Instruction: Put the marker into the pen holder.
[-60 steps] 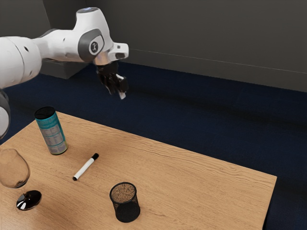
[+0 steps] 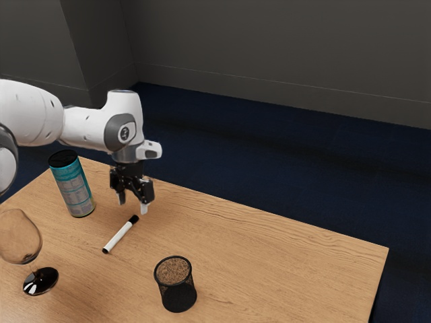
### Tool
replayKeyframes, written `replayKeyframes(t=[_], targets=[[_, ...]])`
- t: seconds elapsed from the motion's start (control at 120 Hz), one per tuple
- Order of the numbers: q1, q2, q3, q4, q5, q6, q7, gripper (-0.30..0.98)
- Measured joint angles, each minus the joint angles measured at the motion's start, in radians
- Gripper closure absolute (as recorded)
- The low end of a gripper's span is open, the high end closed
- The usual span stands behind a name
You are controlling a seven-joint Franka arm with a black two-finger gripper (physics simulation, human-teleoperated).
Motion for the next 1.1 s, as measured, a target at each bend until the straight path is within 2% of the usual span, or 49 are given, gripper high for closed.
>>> replayKeyframes(t=[0.383,0.45,0.658,0.75,1.1], targets=[[0.008,0.048,0.021,-0.079,-0.002,0.135,0.014,0.03],[0.008,0.048,0.022,-0.085,-0.006,0.148,0.016,0.11],[0.008,0.047,0.022,-0.089,-0.012,0.169,0.021,0.48],[0.008,0.047,0.023,-0.089,-0.012,0.173,0.023,0.61],[0.007,0.025,0.021,-0.086,0.005,0.183,0.010,0.76]])
